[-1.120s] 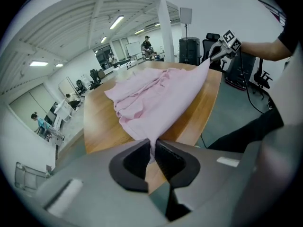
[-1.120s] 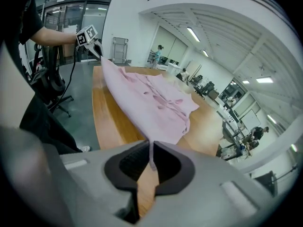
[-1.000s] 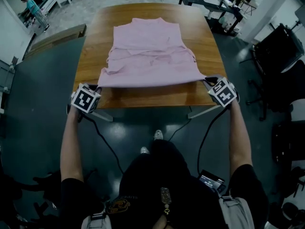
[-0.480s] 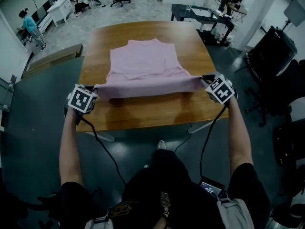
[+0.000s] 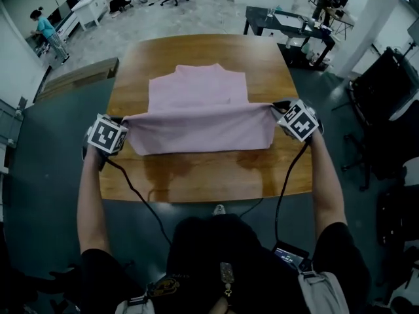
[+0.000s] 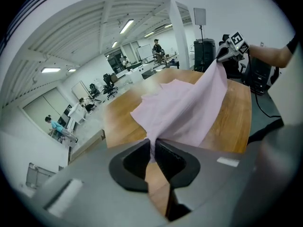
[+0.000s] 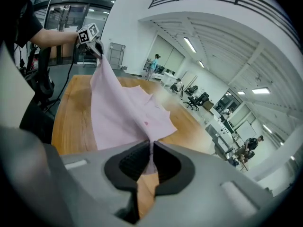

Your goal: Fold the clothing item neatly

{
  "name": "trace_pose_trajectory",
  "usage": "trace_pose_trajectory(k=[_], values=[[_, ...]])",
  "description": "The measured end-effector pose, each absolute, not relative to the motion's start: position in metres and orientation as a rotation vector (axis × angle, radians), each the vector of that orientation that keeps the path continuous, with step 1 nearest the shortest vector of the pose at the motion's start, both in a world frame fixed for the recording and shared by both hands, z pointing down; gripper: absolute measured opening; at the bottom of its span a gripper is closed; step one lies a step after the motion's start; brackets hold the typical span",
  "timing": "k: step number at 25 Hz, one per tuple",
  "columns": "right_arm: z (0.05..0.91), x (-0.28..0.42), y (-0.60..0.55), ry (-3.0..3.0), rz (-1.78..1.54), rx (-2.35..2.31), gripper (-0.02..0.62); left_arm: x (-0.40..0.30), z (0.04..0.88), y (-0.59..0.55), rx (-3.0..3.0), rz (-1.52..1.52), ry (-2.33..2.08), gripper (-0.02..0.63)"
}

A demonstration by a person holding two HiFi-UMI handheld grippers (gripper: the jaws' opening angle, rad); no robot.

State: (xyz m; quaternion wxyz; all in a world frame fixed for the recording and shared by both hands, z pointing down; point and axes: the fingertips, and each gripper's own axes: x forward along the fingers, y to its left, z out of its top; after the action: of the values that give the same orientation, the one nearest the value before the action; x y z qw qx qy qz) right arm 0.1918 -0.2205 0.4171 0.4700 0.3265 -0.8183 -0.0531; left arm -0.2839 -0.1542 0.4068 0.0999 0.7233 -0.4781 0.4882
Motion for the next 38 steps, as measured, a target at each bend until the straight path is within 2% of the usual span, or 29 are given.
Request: trace_pose_trajectory(k=[9,25,31,36,37,38], values=[[0.453,0.185,-0.273,-1.992,-0.046,0.755,0.028,-0.292,0.444,-0.211,2.067,1.467,-1.342,0.038],[0.563,0.175,-0.344,-1.836,0.181,0.716,0.028,-0.304,0.575,-0.298,1.995,1.529,-1.122,0.043],[0.594,0.174,-0.355,-1.790,0.180,0.665,0.034,-0.306,0.593,-0.321,2.022,1.557,-1.142,0.049],[0.608,0.178,-0.357,-1.791,0.183,0.711,0.050,-0.310,0.591,-0.326,2.029,1.548,-1.189,0.091],[0.608,0.178,-0.360,-1.800,0.177,0.738,0.064,-0.313,0.588,-0.328,2.027,1.535,-1.217,0.112],[0.606,0.180,-0.365,-1.810,0.166,0.768,0.103,-0.315,0.586,-0.329,2.023,1.522,-1.244,0.130]])
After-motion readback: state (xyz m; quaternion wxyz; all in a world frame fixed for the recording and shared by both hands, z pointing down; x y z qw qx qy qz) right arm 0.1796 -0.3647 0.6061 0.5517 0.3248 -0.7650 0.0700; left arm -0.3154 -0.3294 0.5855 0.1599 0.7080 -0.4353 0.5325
